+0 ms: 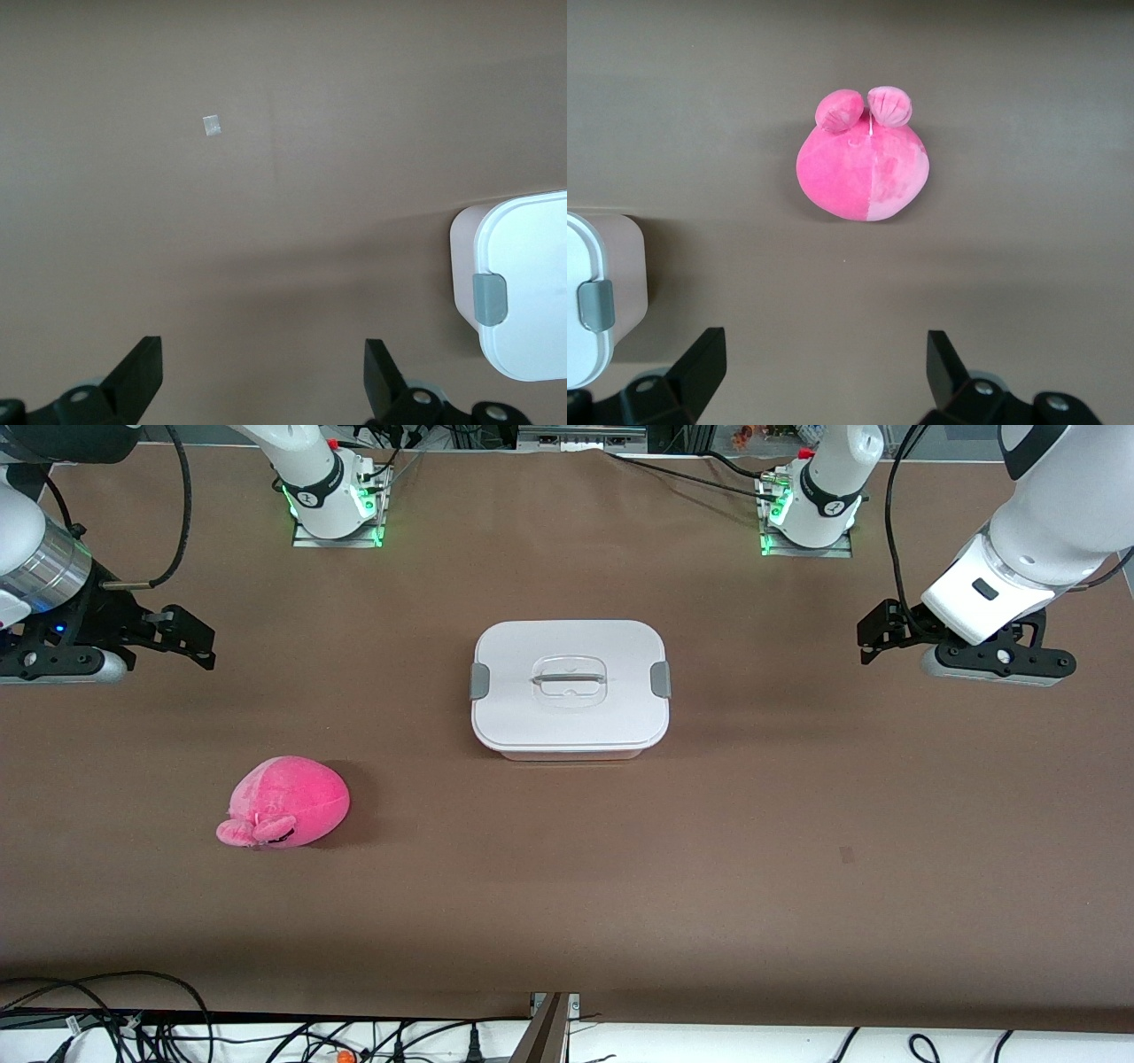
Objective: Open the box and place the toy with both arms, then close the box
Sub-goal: 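Move the left gripper over the white box lid handle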
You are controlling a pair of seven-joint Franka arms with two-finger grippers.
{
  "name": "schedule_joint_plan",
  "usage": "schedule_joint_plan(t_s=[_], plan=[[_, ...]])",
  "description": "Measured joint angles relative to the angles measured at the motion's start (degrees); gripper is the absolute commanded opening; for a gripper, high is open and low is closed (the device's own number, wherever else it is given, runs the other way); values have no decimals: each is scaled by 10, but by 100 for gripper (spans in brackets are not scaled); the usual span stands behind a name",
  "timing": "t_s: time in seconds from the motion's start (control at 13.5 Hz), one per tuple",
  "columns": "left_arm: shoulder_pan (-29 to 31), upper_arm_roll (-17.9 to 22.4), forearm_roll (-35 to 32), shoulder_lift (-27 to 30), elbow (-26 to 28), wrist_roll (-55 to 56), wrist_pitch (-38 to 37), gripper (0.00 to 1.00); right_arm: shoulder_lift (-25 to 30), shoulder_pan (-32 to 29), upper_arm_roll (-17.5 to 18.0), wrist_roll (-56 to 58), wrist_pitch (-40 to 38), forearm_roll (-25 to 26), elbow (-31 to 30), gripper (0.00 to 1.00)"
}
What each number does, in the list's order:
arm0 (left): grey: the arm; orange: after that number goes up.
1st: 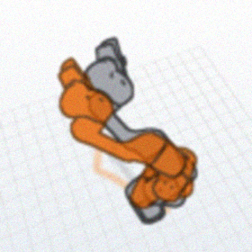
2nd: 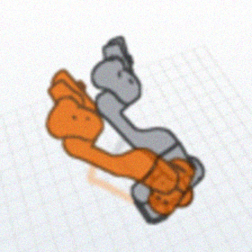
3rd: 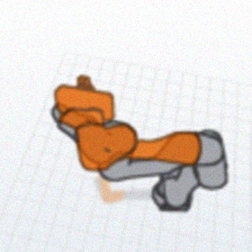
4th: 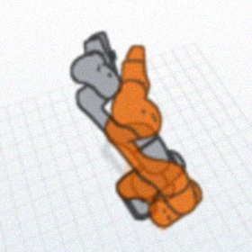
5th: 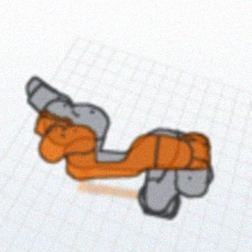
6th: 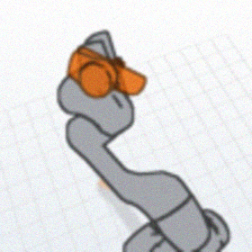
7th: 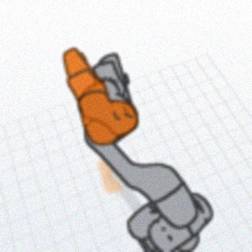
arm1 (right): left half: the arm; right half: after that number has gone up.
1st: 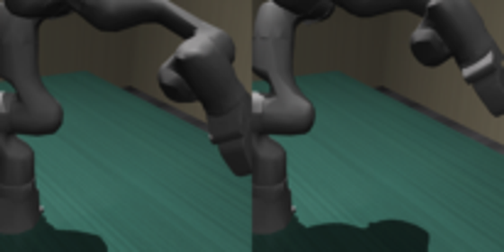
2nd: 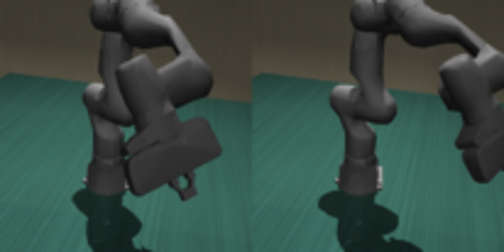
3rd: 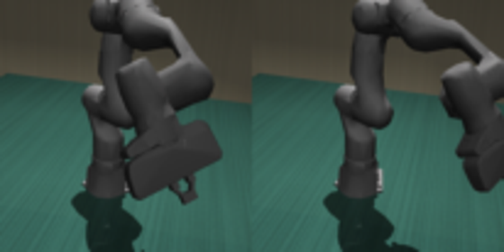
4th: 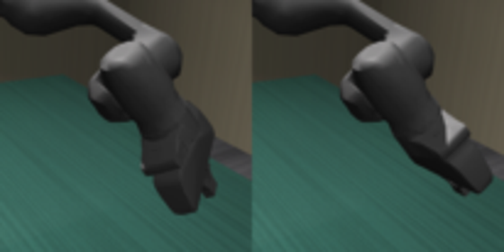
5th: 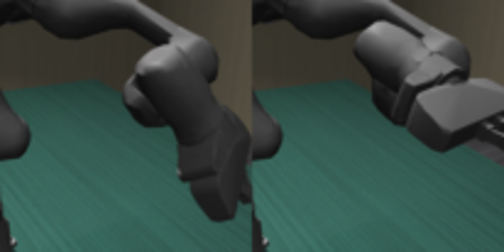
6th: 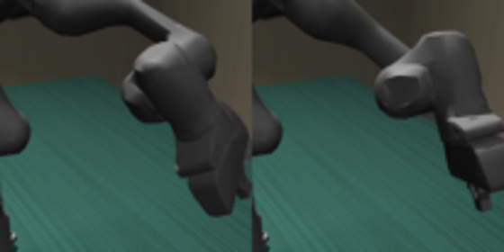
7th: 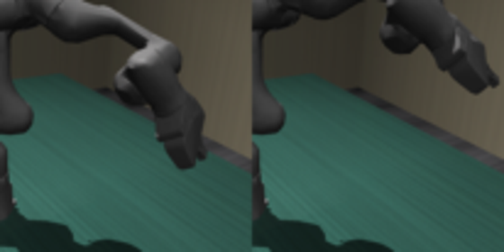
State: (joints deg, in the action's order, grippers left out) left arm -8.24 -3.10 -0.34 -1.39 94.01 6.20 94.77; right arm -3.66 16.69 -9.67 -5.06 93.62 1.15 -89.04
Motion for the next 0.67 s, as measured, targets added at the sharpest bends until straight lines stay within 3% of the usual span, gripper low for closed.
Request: schedule_joint_plan(t_s=[0.44, 0.67], plan=[[0, -1, 0, 0, -5, 0, -17, 100, 0, 0, 1, 0, 2, 0, 0, 100], [-2, -28, 2, -1, -19, 0, -17, 100, -4, 0, 1, 0, 3, 0, 0, 100]])
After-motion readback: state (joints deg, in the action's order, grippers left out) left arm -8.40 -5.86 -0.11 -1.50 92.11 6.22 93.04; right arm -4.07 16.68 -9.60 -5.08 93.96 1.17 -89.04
